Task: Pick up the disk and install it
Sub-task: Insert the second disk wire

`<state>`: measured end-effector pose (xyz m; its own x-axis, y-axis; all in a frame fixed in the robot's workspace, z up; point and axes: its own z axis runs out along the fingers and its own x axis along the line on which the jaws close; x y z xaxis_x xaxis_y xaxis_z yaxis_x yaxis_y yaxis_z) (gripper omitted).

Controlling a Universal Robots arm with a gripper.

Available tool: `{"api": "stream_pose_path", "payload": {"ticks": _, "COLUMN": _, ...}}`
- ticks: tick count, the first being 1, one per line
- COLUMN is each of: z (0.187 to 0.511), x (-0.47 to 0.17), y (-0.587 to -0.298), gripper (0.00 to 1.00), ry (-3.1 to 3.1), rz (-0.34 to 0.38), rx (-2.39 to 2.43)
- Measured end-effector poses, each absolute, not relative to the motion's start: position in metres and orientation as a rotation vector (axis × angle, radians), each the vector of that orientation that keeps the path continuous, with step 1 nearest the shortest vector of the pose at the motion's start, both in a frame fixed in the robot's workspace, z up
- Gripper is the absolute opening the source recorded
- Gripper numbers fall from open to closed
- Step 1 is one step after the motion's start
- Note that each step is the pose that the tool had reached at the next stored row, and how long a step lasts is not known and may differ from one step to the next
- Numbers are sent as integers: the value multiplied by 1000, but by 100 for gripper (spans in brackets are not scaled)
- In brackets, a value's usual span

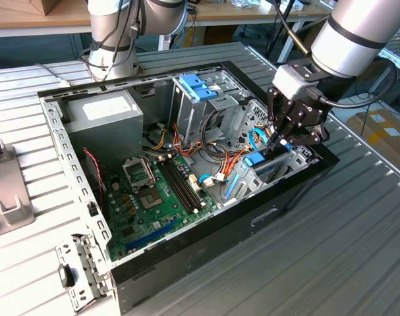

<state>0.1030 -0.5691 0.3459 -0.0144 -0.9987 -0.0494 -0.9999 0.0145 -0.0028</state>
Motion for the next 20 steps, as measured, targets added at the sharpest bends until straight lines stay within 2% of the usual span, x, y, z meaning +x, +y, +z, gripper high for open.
{"api": "stream_pose_path", "payload": {"ticks": 13, "z": 343, "x": 103, "y": -570, "gripper": 16, "ry": 2211, "rz": 51, "rx": -2179}}
{"api": "stream_pose_path", "payload": {"ticks": 15, "z": 343, "x": 103, "y": -570, "gripper": 18, "ry": 2210, "rz": 51, "rx": -2179}}
{"api": "stream_pose_path", "payload": {"ticks": 16, "z": 343, "x": 103, "y": -570, "gripper": 24, "ry": 2210, "rz": 51, "rx": -2179}}
{"api": "stream_pose_path", "payload": {"ticks": 20, "z": 345, "x": 103, "y": -570, "gripper": 24, "ry": 2211, "rz": 51, "rx": -2179}}
